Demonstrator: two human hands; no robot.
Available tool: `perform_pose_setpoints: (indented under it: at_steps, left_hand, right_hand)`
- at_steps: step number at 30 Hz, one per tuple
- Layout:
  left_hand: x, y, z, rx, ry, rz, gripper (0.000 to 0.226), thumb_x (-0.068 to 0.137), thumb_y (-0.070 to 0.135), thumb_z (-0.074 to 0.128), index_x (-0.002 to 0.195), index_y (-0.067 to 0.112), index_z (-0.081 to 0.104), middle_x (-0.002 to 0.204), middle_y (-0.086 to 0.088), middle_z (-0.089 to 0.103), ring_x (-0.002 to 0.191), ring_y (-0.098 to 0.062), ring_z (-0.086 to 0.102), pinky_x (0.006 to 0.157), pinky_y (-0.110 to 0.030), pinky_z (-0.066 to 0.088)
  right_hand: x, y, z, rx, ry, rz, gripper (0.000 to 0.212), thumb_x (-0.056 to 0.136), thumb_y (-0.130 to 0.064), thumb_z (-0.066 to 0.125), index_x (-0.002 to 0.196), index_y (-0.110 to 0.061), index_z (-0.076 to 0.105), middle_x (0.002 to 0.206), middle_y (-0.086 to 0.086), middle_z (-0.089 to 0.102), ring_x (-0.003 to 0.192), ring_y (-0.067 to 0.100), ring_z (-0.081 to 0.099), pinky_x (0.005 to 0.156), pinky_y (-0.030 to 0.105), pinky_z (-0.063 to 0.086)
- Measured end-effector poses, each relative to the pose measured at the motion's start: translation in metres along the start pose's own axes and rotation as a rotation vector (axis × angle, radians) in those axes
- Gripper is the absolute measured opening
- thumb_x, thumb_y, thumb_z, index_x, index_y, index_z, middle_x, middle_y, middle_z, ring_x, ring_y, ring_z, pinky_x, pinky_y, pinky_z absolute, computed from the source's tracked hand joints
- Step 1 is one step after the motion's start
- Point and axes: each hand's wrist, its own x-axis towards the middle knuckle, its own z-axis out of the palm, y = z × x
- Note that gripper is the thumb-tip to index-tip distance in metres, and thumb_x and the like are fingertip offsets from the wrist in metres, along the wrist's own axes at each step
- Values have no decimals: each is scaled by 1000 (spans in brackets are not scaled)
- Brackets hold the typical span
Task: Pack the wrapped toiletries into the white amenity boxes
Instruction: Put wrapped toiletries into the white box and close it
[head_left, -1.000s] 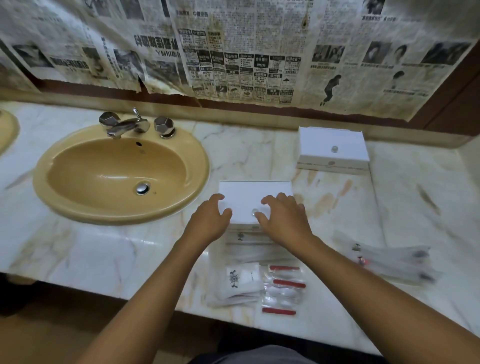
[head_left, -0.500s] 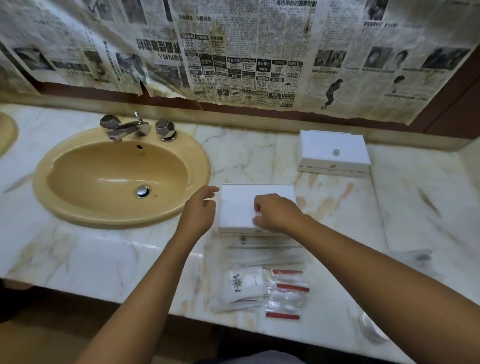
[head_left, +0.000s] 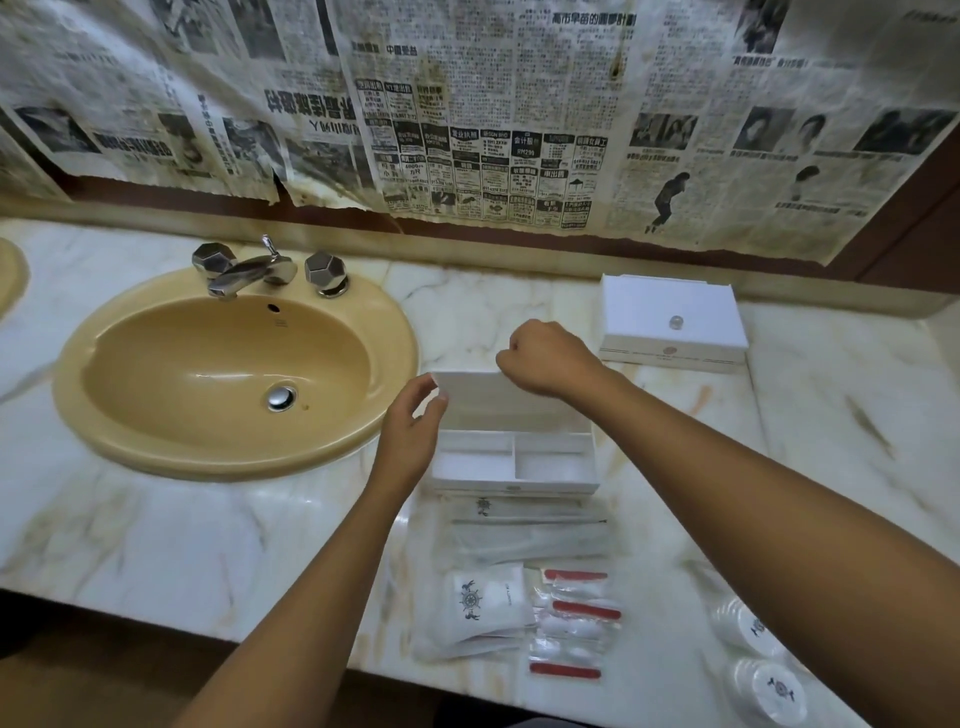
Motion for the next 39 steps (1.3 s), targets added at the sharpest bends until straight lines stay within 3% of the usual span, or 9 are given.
perform_pose_setpoints:
  at_steps: [2,4,8,11,17,21,28,36,39]
  left_hand:
    - [8,0,7,34,14,12,19,100,17,48,86,26,56,77,16,55,76,5,51,69,-7,39]
    - [14,0,15,47,59,17,27,102,20,46,76,26,49,68,12,45,63,4,45,60,-8,35]
    - [25,-7,24,77,132,-21,25,102,27,45,80,17,53,64,10,44,56,4,43,54,-9,33]
    - [30,-13,22,111,149,-25,24,101,27,47,81,15,55,64,10,48,56,5,46,55,-9,34]
    - [34,-19,15,178,125,-39,23,100,34,49,86,17,59,65,11,50,58,0,46,56,-9,34]
    - [34,-20,14,180,109,-26,23,100,33,49,86,17,57,63,11,47,55,4,44,53,-7,33]
    - [36,-19,11,200,68,-30,23,100,35,47,95,18,61,79,13,56,72,2,52,62,-7,36]
    - [37,-17,9,160,42,-56,19,100,33,48,97,18,61,89,9,60,82,-2,53,67,-7,37]
    - [37,-16,8,156,35,-60,20,100,33,49,96,18,61,84,11,58,78,-3,52,67,-12,38]
  right_hand:
    - [5,-2,-4,-84,91,-14,24,88,-22,46,66,-11,48,70,4,50,74,28,49,72,33,39]
    - [4,-5,-4,-158,266,-89,21,90,-25,47,91,-12,63,96,5,57,97,27,51,87,39,35]
    - [-24,-13,5,-61,396,-284,24,92,-27,49,110,-17,62,106,1,57,101,22,50,88,36,34]
    - [-54,-7,28,9,296,-327,23,92,-26,52,110,-17,62,102,0,57,98,19,51,89,35,36]
    - [-100,20,92,-89,-200,-291,27,88,-28,57,113,-20,63,112,2,60,105,23,55,86,33,41]
    - [-121,32,121,-231,-386,-353,48,79,-37,70,123,-22,55,120,3,53,110,24,49,90,36,38]
    - [-127,32,141,-297,-305,-438,31,82,-9,58,113,-12,62,106,7,53,98,28,50,70,32,26]
    - [-123,24,126,-264,-154,-505,17,87,-3,52,88,-11,66,80,2,48,72,22,41,53,28,18]
    - [-115,13,102,-248,-70,-492,17,87,-2,51,90,-10,66,86,4,53,76,23,47,58,30,27]
